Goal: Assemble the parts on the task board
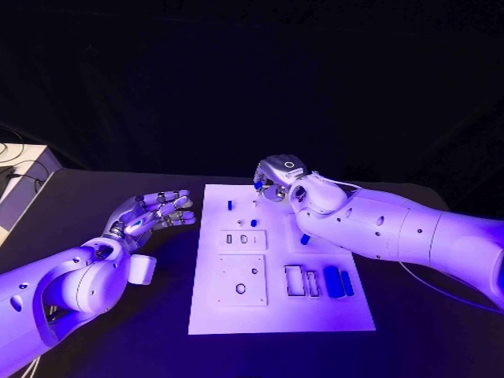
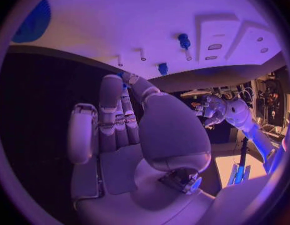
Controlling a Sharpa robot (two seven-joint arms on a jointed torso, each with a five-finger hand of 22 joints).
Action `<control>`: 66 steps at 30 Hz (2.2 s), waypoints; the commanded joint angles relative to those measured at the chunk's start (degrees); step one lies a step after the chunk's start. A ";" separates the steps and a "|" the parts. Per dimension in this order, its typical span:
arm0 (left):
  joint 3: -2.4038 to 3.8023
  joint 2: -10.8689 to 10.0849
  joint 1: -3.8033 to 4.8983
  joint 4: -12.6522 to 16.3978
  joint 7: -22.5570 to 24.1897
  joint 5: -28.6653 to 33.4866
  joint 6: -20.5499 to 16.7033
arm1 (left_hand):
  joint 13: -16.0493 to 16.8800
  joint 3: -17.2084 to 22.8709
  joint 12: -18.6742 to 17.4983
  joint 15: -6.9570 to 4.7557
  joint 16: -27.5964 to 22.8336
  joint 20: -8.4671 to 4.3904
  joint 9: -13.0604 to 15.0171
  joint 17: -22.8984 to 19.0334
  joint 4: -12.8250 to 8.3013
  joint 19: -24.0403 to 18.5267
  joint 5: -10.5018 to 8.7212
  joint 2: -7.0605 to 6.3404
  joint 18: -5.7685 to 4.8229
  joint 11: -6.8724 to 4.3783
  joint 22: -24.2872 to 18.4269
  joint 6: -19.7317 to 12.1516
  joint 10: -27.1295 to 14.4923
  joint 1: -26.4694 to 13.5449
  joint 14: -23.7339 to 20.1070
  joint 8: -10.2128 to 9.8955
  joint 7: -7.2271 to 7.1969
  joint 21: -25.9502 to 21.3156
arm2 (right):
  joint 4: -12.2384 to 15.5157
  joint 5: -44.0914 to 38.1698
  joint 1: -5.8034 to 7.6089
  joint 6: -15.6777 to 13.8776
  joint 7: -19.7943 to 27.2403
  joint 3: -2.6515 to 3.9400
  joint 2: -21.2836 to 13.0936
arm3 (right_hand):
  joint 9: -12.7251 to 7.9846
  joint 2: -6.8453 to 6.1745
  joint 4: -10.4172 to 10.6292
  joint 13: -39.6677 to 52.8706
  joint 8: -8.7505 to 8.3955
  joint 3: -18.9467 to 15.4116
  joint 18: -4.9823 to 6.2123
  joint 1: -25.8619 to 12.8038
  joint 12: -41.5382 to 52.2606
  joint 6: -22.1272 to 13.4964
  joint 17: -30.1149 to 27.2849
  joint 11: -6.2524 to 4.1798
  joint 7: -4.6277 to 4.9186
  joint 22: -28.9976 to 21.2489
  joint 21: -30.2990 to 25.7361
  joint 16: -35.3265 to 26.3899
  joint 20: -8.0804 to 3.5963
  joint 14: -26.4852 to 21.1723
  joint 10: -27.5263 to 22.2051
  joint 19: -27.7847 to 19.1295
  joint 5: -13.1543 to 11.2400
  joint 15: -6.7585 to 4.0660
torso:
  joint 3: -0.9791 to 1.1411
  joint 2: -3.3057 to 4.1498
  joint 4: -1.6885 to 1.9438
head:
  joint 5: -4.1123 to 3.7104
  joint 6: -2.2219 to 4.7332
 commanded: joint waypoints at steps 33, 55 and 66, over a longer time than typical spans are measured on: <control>0.10 0.12 0.02 -0.08 0.33 -0.31 0.98 | 0.08 -0.01 -0.10 -0.06 -0.09 0.15 0.08 -0.12 -0.23 -0.34 -0.30 0.27 -0.75 0.26 -0.02 -0.47 -0.11 -0.12 -0.45 0.03 0.39 -0.34 | -0.74 -1.56 -0.25 3.27 -0.68 0.01 0.54 | 2.95 0.64 -0.43 0.05 0.16 -0.29 0.33 1.51 0.24 0.68 -0.18 -0.81 -0.20 8.81 -0.16 0.33 -0.18 -0.09 1.02 5.05 0.21 -0.41 | -0.09 0.20 0.03 | 0.42 -0.62; 0.12 0.49 0.01 -0.49 0.26 -0.31 1.02 | 0.08 -0.01 -0.10 -0.06 -0.09 0.15 0.08 -0.12 -0.23 -0.34 -0.30 0.27 -0.75 0.26 -0.02 -0.47 -0.11 -0.12 -0.45 0.03 0.39 -0.34 | -1.62 -1.31 -0.30 3.75 -0.37 -0.03 1.16 | 2.64 0.42 -0.52 0.05 0.16 -0.48 0.36 1.45 0.26 0.53 -0.43 -0.74 -0.15 8.73 -0.51 0.27 -0.13 -0.19 0.83 5.02 0.24 -0.35 | -0.15 0.23 -0.04 | 0.44 -0.95; 0.12 0.51 0.02 -0.53 0.22 -0.31 1.00 | 0.08 -0.01 -0.10 -0.06 -0.09 0.15 0.08 -0.12 -0.23 -0.34 -0.30 0.27 -0.75 0.26 -0.02 -0.47 -0.11 -0.12 -0.45 0.03 0.39 -0.34 | -2.13 -0.88 -0.37 3.76 0.32 -0.09 1.67 | 1.65 -0.64 0.04 0.02 0.11 -0.57 0.40 0.91 0.24 -0.76 -0.68 -0.54 0.11 8.58 -0.95 -0.02 -0.01 -0.15 0.37 5.01 -0.28 -0.21 | -0.18 0.22 -0.04 | 0.67 -1.00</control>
